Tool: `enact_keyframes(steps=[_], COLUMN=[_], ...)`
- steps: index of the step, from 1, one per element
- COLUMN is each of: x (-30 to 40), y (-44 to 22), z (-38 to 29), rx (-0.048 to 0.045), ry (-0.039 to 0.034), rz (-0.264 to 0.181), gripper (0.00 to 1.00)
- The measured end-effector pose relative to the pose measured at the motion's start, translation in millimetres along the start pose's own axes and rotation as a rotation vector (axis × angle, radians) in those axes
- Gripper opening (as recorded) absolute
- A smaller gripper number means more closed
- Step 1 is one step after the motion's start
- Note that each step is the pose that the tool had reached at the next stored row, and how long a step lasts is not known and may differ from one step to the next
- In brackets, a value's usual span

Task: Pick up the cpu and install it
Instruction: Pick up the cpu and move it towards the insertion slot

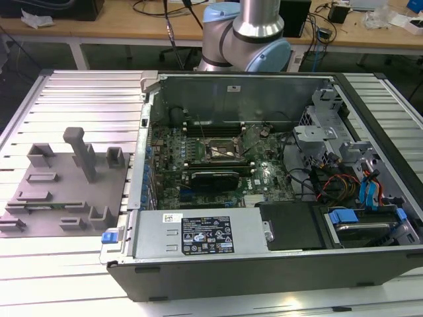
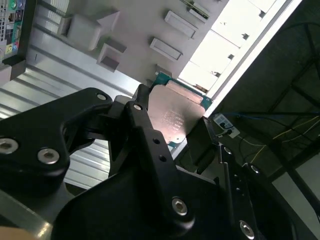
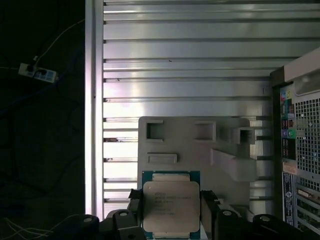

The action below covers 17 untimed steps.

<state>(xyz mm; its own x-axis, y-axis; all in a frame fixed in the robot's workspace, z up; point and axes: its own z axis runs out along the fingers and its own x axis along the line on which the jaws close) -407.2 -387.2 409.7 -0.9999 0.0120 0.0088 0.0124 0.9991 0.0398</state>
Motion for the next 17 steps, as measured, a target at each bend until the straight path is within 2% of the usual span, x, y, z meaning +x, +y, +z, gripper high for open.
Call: enact_keyframes(steps=[1, 2, 7, 9, 10, 12, 17], x=[-2.1, -8.4, -29.0, -34.8, -41.6, -49.1, -61.7], y=[0.0, 0.1, 0.3, 0.4, 0.5, 0.6, 0.8], z=[0.0, 0.0, -0.2, -0.2, -0.3, -0.4, -0.5], rx=[0.0000, -0.0001, -0.0001, -0.0001, -0.0001, 0.0000, 0.0000], ry=[-0.0001, -0.0001, -0.0001, -0.0001, -0.0001, 0.0000, 0.0000], rz=[0.000, 0.000, 0.000, 0.000, 0.000, 0.000, 0.000], gripper=[0.55, 0.55, 0.55, 0.55, 0.55, 0.55, 0.55])
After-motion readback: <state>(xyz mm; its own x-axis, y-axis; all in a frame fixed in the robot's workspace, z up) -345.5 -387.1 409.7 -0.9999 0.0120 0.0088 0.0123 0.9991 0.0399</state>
